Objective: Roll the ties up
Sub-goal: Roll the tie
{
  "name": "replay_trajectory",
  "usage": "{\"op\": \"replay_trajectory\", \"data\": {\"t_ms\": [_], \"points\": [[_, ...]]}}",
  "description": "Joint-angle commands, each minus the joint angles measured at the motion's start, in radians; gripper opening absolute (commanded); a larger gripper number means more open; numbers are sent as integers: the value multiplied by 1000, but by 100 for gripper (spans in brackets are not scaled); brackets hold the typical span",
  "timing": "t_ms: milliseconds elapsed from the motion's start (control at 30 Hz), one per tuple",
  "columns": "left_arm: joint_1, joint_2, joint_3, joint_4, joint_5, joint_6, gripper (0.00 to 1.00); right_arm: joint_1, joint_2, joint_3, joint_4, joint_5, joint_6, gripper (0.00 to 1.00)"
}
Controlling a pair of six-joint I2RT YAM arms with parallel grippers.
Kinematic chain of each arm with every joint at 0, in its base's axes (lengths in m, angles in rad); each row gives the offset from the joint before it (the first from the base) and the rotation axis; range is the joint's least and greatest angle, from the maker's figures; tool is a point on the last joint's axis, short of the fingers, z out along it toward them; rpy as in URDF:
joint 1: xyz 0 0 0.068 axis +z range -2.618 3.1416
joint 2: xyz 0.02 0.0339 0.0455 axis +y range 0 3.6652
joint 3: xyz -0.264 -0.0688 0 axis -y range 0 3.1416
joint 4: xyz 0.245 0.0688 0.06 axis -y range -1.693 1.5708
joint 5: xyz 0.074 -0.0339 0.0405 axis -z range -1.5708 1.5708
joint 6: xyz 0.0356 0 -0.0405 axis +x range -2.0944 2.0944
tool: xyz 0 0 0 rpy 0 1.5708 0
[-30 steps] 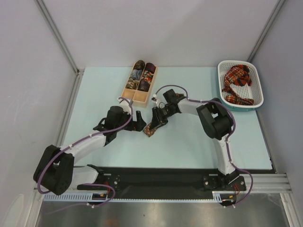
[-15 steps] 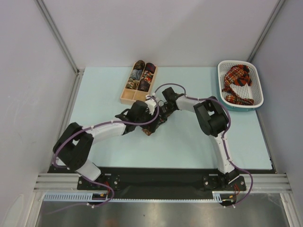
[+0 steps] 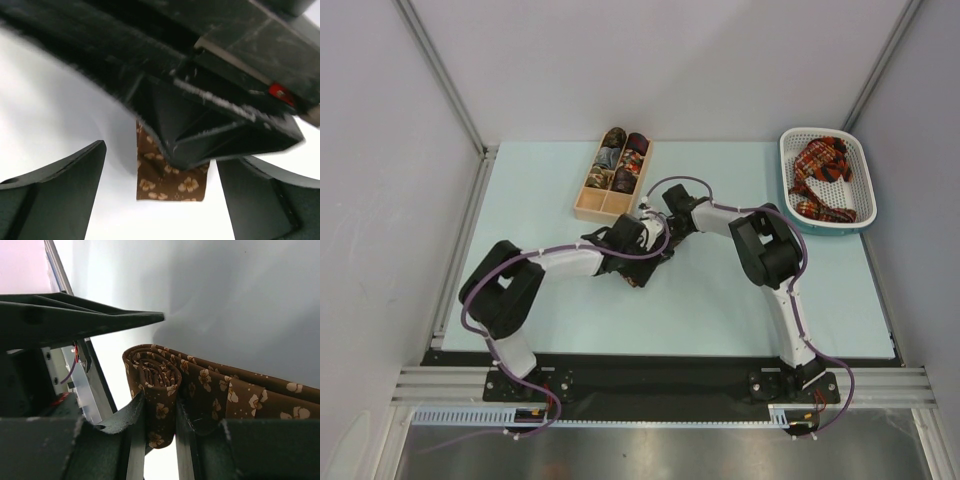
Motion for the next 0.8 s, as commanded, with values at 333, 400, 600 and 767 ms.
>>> {"op": "replay_trajectory", "data": {"t_ms": [333,400,600,767], "points": [[-19,89,103,-94,28,74,64,13,14,-18,-34,70,-15,11],[-22,91,97,-100,26,71,53,10,5,-34,-26,77,-9,14],[-36,103,87,-114,28,63,39,-1,-24,-43,-19,113,9,34],[-36,108,87,-125,25,62,38,-11,-58,-49,-20,145,15,43]]}}
